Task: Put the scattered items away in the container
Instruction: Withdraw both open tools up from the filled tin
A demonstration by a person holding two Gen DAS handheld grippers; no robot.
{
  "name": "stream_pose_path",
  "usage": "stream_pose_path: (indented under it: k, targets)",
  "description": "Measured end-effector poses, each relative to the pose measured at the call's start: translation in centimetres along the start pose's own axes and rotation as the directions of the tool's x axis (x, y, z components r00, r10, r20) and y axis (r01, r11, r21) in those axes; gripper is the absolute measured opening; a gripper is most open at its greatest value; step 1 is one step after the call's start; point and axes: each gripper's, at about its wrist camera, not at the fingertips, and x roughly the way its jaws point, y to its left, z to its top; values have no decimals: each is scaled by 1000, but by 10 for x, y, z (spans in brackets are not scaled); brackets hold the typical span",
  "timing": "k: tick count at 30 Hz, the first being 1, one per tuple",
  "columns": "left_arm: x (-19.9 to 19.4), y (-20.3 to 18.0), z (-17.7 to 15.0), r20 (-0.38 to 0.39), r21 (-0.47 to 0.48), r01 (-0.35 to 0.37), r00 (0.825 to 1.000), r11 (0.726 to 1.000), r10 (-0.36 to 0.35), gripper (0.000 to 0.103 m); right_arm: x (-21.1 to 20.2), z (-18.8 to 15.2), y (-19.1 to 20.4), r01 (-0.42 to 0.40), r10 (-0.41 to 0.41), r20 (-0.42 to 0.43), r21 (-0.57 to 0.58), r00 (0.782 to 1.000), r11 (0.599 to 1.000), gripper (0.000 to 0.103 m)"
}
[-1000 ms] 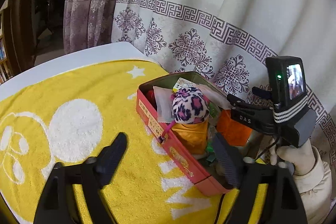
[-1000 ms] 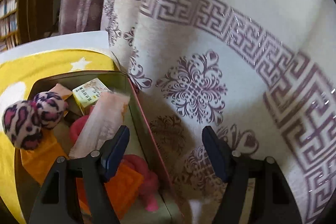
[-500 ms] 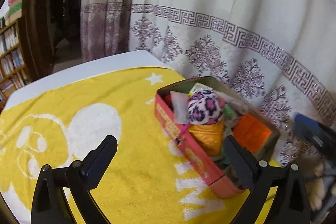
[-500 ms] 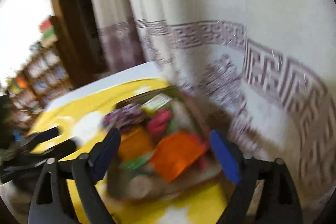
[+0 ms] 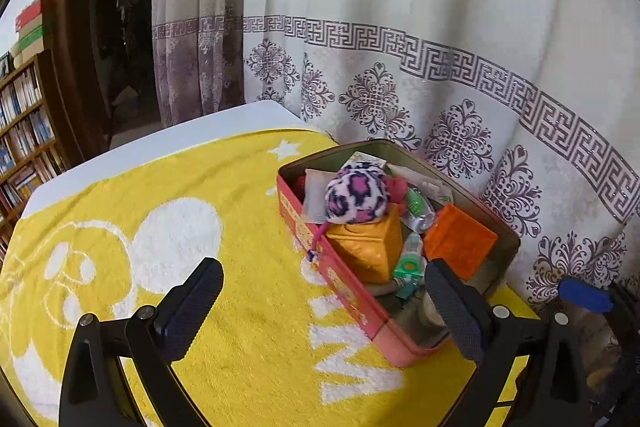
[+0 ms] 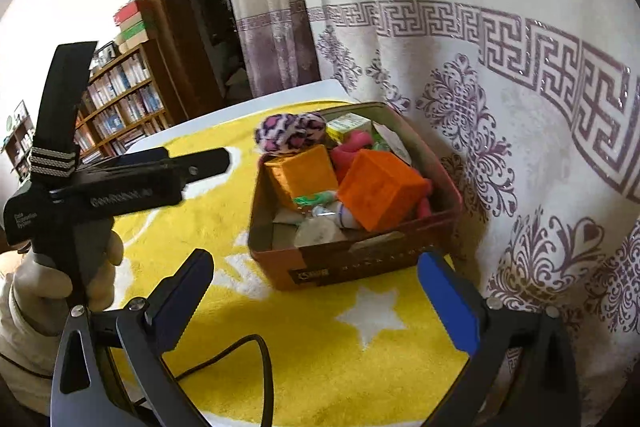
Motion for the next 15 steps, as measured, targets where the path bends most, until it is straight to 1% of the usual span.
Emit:
stream_pose_path:
  k: [4, 8, 11, 15]
  targets:
    - [-2, -6, 1, -12, -3, 33, 999, 999, -33, 102, -5, 0, -3, 6, -6, 22, 15, 1000, 1000, 102]
    - [-3, -11, 2, -14, 8, 37, 999, 999, -36, 102, -9, -1, -3, 19, -20, 34, 19, 999, 1000, 102]
    - [-1, -13, 2, -21, 10, 52, 998, 999, -51, 102, -8, -3, -8, 14, -16, 35, 38, 999, 999, 102]
    - [1, -11, 1, -31, 29, 49, 998, 998, -48, 102, -4, -5, -10, 5, -6, 23, 56, 1000, 998, 102]
